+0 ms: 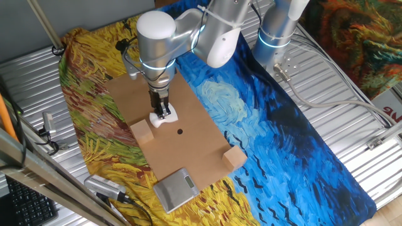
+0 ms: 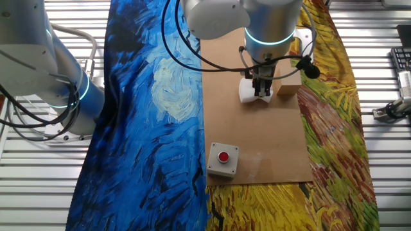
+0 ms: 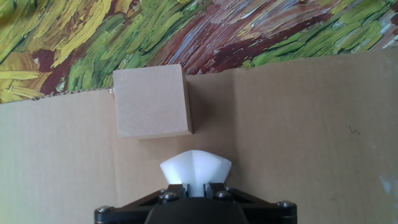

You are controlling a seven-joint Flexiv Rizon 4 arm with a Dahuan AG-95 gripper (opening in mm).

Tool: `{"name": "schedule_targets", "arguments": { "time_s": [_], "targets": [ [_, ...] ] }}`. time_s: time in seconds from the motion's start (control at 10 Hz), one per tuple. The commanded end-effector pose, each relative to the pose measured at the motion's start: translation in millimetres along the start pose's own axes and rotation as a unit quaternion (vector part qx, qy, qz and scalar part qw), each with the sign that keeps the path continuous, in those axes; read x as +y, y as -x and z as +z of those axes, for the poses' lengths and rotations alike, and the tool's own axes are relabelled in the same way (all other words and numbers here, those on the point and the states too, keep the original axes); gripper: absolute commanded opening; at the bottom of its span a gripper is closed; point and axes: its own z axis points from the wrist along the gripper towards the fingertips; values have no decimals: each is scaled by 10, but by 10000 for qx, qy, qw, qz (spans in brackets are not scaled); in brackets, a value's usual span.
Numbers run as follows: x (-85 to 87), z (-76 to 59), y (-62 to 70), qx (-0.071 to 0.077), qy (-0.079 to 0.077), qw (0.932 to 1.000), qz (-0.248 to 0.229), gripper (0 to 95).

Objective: Clean the tabletop with a sponge

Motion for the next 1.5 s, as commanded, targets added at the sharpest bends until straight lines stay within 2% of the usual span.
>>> {"name": "schedule_targets", "arguments": {
  "time_s": [0.1,1.1,1.2,1.3,1.4,1.5],
  "targets": [
    [-4,-2,1,-1,-12,10000,-9,0],
    [-4,-1,1,11,-70,10000,-39,0],
    [-4,0,0,26,-78,9999,-90,190],
    [-4,0,0,38,-74,9999,-132,570],
    [-4,0,0,27,-64,9998,-170,570],
    [-3,0,1,28,-66,9998,-189,760]
  ]
}}
